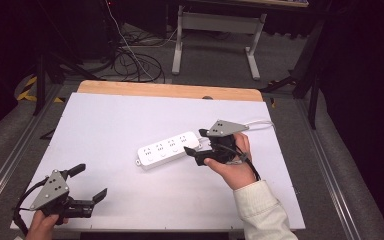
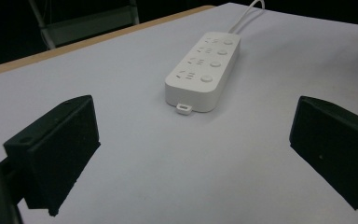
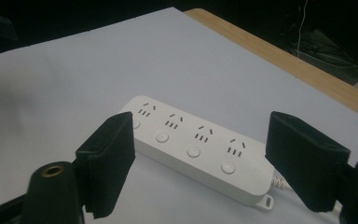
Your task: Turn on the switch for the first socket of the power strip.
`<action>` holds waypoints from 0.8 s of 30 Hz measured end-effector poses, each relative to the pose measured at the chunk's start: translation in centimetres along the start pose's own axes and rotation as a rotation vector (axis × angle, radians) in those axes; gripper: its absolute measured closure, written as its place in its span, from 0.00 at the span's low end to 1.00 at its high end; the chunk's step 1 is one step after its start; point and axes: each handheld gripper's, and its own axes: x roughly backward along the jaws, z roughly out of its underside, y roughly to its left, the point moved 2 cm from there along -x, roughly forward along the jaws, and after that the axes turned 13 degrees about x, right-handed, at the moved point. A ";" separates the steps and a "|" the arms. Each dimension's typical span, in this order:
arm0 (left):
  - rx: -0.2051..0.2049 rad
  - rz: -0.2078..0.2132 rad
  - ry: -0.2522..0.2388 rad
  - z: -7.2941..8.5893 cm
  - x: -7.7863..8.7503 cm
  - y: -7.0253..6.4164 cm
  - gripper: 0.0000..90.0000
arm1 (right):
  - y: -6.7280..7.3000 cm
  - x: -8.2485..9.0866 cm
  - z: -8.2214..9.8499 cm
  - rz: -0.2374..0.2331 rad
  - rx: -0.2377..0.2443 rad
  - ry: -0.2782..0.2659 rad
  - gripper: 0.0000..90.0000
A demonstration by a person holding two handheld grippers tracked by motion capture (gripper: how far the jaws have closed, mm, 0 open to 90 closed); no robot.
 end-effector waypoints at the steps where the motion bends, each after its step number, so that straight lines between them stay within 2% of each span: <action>1: 0.000 0.000 0.000 0.0 0.0 0.0 0.02 | 0.0 0.3 0.1 0.002 -0.003 -0.006 0.24; 8: 0.004 0.001 -0.001 0.0 0.0 -0.1 0.02 | 0.6 2.2 0.7 -0.001 0.019 -0.023 0.16; 12: -0.002 -0.002 -0.001 0.0 0.0 0.0 0.02 | 1.0 3.3 1.4 -0.004 0.020 -0.030 0.15; 24: 0.001 -0.001 -0.003 0.0 0.0 0.0 0.02 | 1.5 5.5 4.6 0.011 -0.012 -0.051 0.10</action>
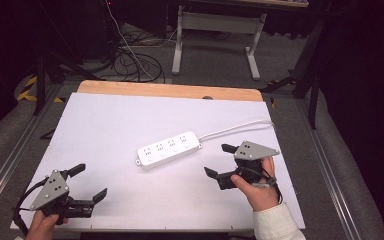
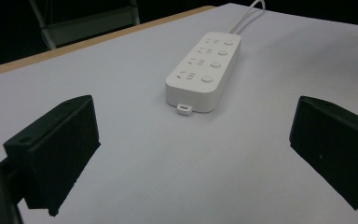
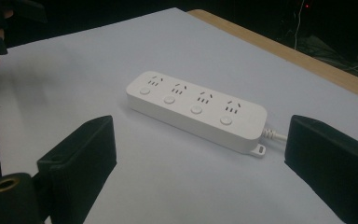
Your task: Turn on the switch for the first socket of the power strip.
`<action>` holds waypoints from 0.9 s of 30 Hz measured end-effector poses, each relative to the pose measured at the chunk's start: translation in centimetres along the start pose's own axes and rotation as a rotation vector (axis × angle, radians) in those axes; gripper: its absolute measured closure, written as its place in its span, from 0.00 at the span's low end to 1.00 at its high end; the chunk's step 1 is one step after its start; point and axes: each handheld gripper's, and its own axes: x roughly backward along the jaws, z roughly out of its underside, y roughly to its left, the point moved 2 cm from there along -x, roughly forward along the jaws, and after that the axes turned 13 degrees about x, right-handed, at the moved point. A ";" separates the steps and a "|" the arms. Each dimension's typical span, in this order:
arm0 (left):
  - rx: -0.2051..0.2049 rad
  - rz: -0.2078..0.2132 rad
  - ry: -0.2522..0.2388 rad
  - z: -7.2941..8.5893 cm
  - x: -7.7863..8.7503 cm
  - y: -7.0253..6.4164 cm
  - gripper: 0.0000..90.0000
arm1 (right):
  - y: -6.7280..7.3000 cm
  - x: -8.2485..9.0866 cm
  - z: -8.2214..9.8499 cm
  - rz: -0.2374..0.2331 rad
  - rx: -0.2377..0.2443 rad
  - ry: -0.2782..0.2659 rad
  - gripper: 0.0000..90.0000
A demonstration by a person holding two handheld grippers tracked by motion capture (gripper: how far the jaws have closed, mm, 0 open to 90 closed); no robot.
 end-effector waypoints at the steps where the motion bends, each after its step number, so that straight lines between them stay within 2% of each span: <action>1: 0.005 0.001 -0.002 0.0 0.0 0.0 0.02 | 0.0 0.1 0.3 -0.003 0.000 -0.003 0.09; 11: -0.008 0.000 -0.005 0.0 0.0 -0.1 0.02 | 0.4 0.9 3.4 -0.002 -0.016 -0.010 0.08; 20: -0.019 0.005 -0.011 0.0 0.0 -0.1 0.02 | 0.7 1.4 6.7 -0.002 -0.076 -0.015 0.08; 27: -0.013 0.015 -0.015 0.1 0.0 0.0 0.02 | 1.1 1.5 9.3 0.009 -0.092 0.016 0.07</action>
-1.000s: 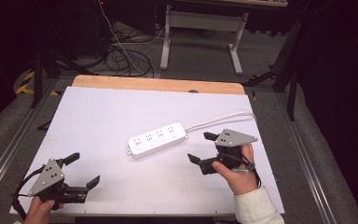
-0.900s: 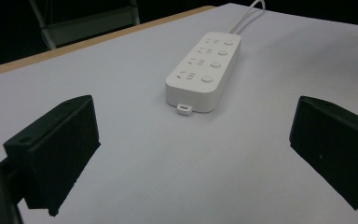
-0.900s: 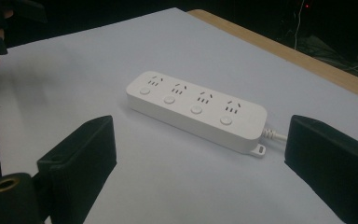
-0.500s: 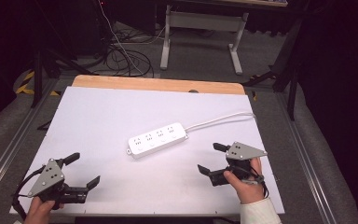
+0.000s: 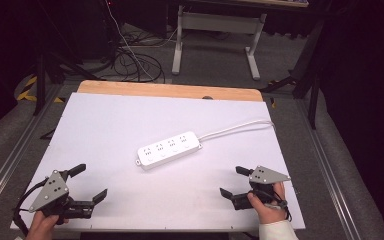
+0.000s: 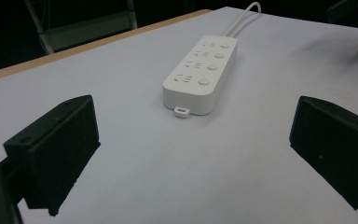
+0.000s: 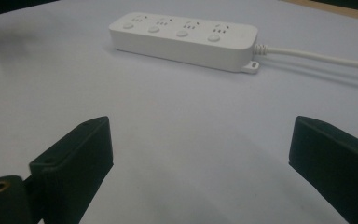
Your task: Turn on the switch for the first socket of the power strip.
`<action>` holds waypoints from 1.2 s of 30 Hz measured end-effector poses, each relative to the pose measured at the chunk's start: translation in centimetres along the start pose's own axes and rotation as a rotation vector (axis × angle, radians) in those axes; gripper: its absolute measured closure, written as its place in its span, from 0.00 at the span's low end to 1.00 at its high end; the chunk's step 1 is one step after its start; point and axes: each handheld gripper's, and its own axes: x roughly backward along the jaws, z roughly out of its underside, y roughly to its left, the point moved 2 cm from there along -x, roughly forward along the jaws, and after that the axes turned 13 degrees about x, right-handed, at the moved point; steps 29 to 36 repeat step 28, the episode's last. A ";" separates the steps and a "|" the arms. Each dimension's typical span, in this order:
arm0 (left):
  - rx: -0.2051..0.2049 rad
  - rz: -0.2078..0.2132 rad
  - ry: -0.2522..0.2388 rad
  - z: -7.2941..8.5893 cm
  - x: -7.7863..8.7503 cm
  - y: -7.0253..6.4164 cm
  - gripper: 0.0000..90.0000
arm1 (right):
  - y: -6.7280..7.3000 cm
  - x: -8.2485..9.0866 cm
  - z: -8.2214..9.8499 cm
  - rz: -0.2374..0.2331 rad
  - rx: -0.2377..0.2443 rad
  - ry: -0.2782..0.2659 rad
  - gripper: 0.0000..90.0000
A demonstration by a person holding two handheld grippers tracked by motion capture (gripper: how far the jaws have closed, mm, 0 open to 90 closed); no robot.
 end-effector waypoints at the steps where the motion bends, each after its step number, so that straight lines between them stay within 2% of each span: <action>1: 0.000 0.002 0.002 0.0 0.0 0.0 0.02 | 0.0 0.0 0.3 0.005 -0.002 0.004 0.07; 5: -0.002 -0.001 -0.004 0.0 0.0 0.0 0.02 | 0.2 -0.2 1.6 0.000 -0.013 0.034 0.07; 10: 0.000 -0.005 -0.007 0.1 -0.1 0.0 0.02 | 0.6 -0.5 2.4 -0.033 0.025 0.090 0.07; 16: -0.001 -0.015 -0.005 0.1 -0.1 -0.1 0.02 | 0.3 -0.1 2.1 0.001 0.002 0.055 0.07; 21: -0.013 -0.017 -0.002 0.0 -0.1 0.0 0.02 | 0.3 0.0 2.1 0.009 -0.005 0.042 0.07; 23: 0.000 -0.014 -0.005 0.1 -0.1 0.0 0.02 | 0.3 0.0 2.0 0.009 -0.028 0.032 0.07; 27: -0.004 -0.020 -0.013 0.1 -0.1 0.1 0.02 | 0.3 0.0 2.0 0.001 -0.053 0.016 0.07; 36: -0.006 -0.022 -0.014 0.2 -0.1 0.1 0.02 | 0.3 0.0 2.0 0.002 -0.050 0.021 0.07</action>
